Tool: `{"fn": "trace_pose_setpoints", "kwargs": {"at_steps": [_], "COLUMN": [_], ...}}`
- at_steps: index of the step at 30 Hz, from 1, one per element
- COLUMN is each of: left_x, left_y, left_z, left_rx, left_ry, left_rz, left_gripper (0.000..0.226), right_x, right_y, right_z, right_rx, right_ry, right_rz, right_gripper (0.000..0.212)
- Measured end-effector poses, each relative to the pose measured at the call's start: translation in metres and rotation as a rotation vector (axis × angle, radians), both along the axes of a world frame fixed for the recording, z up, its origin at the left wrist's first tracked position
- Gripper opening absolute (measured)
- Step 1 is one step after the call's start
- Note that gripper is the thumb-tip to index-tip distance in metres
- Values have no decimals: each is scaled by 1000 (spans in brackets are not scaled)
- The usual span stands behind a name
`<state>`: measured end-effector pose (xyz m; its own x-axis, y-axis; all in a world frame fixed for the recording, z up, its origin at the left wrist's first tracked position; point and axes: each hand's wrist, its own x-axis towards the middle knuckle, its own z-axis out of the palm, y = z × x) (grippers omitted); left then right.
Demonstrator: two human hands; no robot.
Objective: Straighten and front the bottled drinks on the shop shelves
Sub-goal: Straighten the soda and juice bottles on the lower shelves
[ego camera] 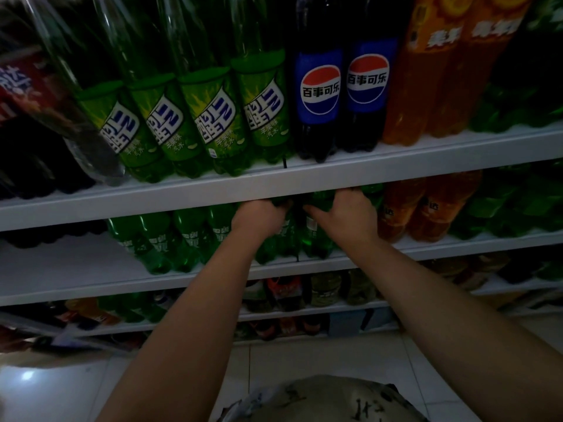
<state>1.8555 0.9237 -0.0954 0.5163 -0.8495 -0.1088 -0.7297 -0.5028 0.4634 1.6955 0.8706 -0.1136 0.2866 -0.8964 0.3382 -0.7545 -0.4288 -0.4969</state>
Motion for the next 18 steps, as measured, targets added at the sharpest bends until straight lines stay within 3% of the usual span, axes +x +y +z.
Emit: {"fn": "trace_pose_setpoints", "kwargs": {"at_steps": [9,13,18], "left_x": [2,3,6], "left_y": [-2,2,3], "left_z": [2,2,6], "left_rx": [38,11,3], "left_ry": [-19,18,58], "left_rz": [-49,-73,-71], "left_gripper": [54,54,54], "right_x": [-5,-6,1], "right_y": [-11,-14,-9], "right_z": [5,8,9], "right_rx": [115,167,128], "right_ry": [83,-7,22], "right_rz": [137,147,51], "right_gripper": [41,67,73]}}
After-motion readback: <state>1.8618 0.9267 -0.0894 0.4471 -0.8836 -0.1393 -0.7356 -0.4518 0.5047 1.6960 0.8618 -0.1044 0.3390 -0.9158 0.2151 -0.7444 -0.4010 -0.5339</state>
